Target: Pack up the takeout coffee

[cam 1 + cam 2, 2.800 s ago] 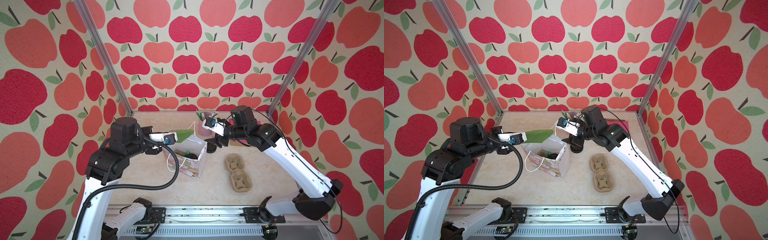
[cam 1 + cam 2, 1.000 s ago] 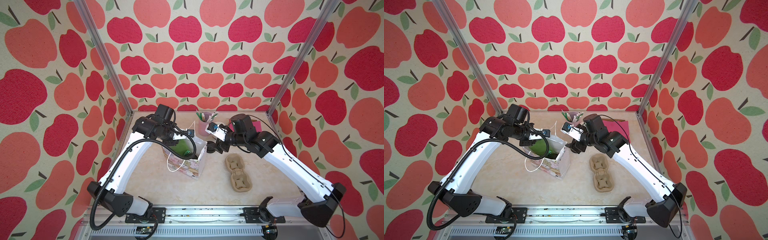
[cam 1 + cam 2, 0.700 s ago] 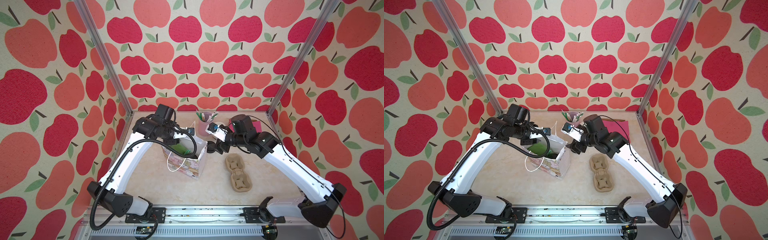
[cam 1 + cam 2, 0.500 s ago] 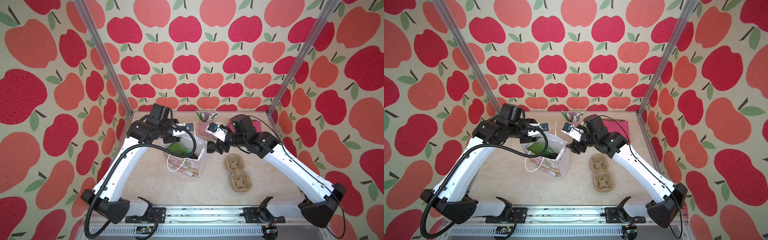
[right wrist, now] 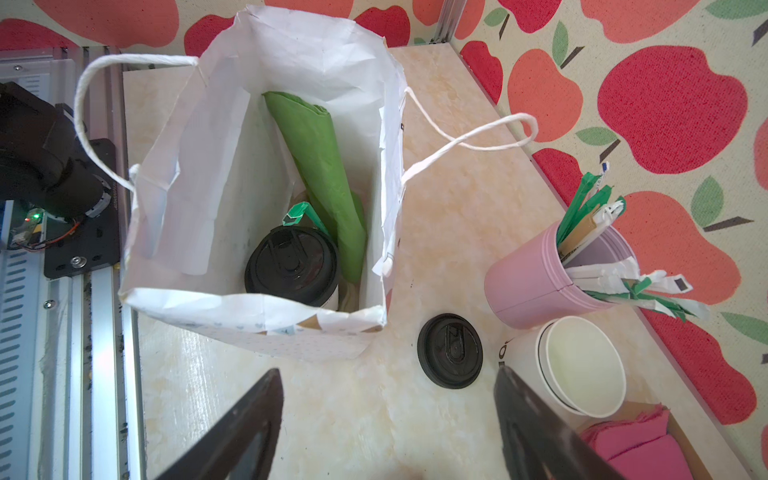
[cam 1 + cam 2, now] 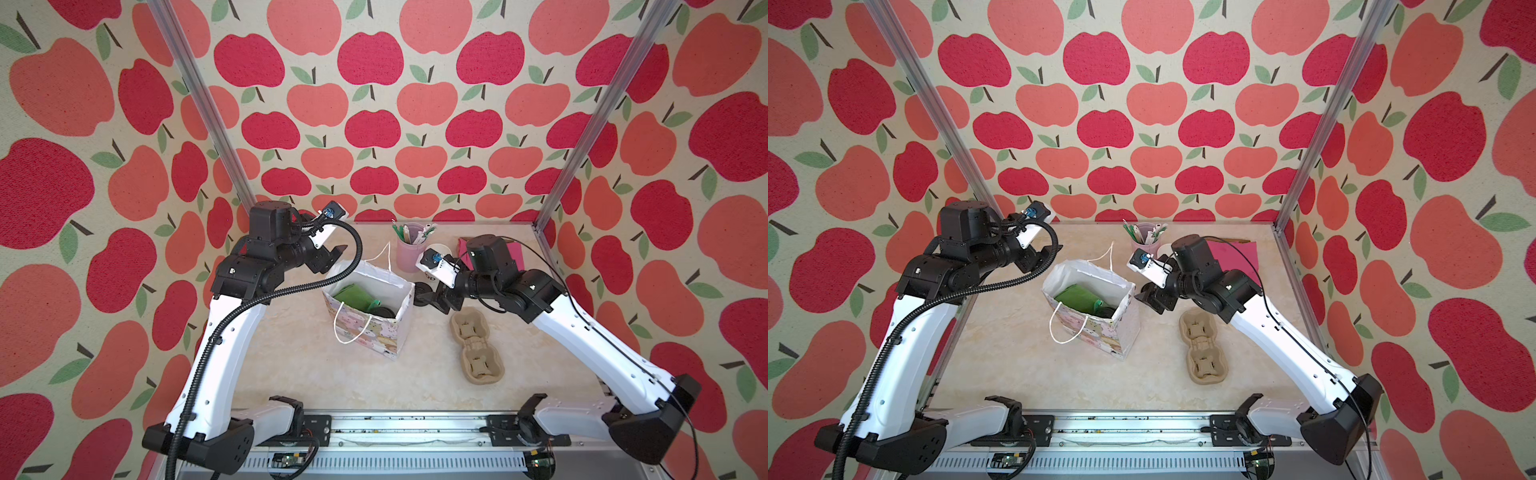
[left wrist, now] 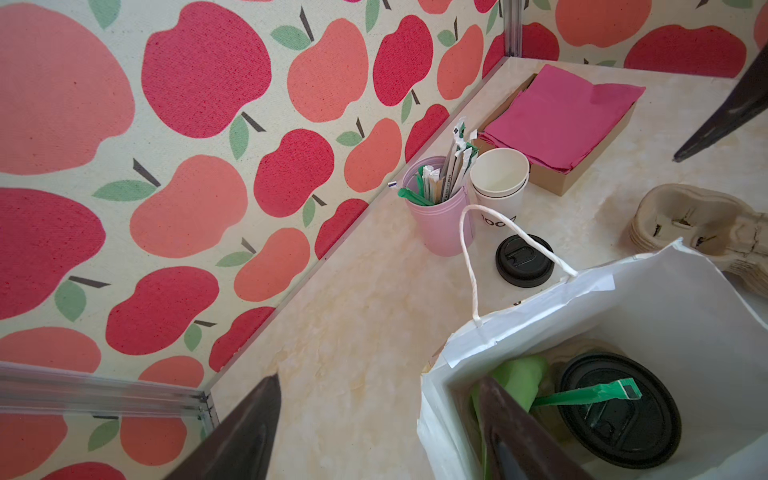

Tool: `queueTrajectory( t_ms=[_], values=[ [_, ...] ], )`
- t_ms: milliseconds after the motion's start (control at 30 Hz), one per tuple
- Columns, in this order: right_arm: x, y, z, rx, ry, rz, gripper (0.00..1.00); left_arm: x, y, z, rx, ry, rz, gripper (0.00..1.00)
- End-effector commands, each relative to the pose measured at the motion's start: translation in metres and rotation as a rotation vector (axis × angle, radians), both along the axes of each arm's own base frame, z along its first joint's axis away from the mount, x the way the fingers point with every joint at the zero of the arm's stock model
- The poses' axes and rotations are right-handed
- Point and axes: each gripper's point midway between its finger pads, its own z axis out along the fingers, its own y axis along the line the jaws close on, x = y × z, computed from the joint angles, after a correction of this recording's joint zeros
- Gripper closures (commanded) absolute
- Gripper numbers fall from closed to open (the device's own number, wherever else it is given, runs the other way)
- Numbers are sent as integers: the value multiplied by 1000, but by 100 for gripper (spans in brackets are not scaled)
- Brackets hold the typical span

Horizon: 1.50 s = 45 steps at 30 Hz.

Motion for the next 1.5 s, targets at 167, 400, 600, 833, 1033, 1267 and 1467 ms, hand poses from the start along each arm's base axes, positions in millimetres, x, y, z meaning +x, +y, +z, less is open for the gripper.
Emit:
queueTrajectory(
  t_ms=[167, 400, 600, 833, 1033, 1267, 1467],
  values=[
    [3, -11, -29, -16, 82, -104, 18, -3, 9, -46, -124, 324, 142, 31],
    [17, 0, -52, 46, 138, -178, 16, 4, 19, -74, -120, 442, 227, 38],
    [30, 13, -69, 82, 191, -224, 14, 3, 20, -81, -165, 469, 250, 38],
    [51, 18, -79, 57, 176, -286, 13, 3, 27, -80, -190, 445, 276, 31],
    [67, 26, -84, 57, 160, -308, 12, 7, 34, -74, -256, 413, 313, 22],
    [86, 40, -86, 60, 174, -320, 12, 10, 45, -68, -302, 373, 358, 12],
    [98, 52, -89, 72, 208, -320, 11, 15, 58, -61, -361, 331, 408, 7]
  ],
)
